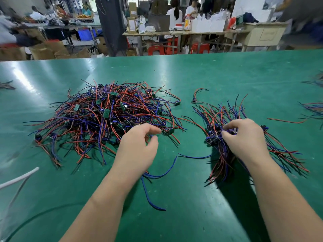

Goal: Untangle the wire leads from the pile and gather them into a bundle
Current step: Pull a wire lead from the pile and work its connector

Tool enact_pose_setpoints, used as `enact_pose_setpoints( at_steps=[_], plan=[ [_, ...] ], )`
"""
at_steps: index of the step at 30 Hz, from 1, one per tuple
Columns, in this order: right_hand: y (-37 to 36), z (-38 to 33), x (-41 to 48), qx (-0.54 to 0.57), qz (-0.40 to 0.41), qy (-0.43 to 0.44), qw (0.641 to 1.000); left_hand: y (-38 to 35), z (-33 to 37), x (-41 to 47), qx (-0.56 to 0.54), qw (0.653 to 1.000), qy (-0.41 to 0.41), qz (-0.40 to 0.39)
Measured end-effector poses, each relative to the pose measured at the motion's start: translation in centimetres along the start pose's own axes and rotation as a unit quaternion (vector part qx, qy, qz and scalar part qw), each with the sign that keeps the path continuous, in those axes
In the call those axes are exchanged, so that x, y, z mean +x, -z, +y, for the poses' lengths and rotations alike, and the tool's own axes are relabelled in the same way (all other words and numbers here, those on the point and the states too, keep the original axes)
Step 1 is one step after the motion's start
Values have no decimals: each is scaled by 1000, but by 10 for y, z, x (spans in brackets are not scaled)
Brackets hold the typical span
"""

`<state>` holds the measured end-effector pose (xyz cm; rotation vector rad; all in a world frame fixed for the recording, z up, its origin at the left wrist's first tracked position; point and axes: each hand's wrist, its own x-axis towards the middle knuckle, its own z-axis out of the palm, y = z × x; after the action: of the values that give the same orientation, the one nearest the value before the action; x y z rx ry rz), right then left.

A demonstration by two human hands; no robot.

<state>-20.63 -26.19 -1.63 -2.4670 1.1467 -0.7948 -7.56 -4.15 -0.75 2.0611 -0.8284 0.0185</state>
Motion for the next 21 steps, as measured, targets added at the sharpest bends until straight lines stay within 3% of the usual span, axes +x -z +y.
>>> enact_pose_setpoints(
  at_steps=[4,8,11,15,21],
  plan=[
    [-4,-13,-6,30,-33,85,995,-2,-5,-1,102,992,39,-58],
    [-13,-35,-26,59,-180,215,958,5,-10,3,190,979,55,-49],
    [-24,-51,-42,74,-241,274,928,17,-21,8,287,952,101,-42],
    [-33,-58,-51,73,-255,297,917,26,-27,10,296,932,182,-99],
    [-31,-55,-50,91,-255,267,925,12,-24,7,246,943,170,-147]
  ],
)
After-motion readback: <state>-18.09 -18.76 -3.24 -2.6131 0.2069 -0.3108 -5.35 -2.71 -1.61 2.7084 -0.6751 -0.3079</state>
